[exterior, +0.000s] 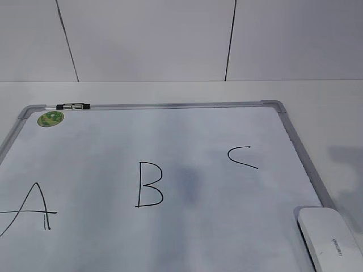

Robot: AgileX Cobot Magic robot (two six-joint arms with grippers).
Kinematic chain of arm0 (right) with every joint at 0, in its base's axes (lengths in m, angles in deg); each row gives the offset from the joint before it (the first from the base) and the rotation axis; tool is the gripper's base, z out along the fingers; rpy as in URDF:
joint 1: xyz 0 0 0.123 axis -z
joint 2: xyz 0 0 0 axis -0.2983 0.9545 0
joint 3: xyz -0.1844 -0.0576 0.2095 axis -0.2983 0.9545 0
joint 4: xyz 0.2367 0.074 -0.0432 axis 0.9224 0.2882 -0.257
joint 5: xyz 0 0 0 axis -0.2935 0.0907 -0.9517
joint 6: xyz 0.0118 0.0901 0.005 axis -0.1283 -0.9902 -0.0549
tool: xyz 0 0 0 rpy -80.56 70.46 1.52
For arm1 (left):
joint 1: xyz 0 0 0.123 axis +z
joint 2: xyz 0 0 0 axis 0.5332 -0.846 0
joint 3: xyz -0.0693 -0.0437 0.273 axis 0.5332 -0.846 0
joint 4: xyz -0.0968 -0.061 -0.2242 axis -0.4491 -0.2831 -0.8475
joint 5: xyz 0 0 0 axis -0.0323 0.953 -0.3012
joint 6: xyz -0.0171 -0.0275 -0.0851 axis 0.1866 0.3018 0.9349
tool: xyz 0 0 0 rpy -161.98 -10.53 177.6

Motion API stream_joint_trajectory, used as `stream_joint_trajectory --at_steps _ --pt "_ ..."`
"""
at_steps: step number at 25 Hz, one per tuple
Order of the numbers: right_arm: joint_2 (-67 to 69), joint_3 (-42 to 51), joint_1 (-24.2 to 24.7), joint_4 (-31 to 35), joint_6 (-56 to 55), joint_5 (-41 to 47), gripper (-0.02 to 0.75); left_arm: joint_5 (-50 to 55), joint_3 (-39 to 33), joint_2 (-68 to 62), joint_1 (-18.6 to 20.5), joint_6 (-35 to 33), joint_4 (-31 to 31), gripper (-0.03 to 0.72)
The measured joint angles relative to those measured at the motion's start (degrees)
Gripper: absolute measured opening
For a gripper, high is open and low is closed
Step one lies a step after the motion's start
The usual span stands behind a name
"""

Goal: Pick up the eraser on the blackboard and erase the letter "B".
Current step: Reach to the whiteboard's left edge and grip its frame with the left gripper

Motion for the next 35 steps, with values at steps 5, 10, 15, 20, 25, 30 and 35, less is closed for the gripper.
stream_joint_trajectory --at_steps 5,10,15,20,25,30,35 --pt "0.0 0.0 0.0 0.0 0.0 0.0 0.494 -3.0 1.3 -6.1 0.5 -0.2 -1.5 0.251" --pt "0.0 0.0 0.0 0.0 0.0 0.1 0.495 -5.5 1.3 -11.3 0.6 -0.9 -1.6 0.25" --pt "0.0 0.0 0.0 0.0 0.0 0.1 0.495 -7.6 1.4 -15.4 0.6 -1.9 -1.9 0.244" --pt "0.0 0.0 0.0 0.0 -0.1 0.2 0.494 -9.6 1.4 -18.7 0.6 -2.1 -2.3 0.244" --pt "0.0 0.0 0.0 0.0 -0.1 0.2 0.494 -10.5 1.6 -20.7 0.6 -2.5 -3.3 0.244" --pt "0.0 0.0 0.0 0.0 -0.1 0.2 0.494 -11.8 1.6 -22.0 0.6 -2.5 -3.3 0.244" --pt "0.0 0.0 0.0 0.0 -0.1 0.2 0.495 -12.3 1.8 -23.5 0.6 -2.6 -3.3 0.244"
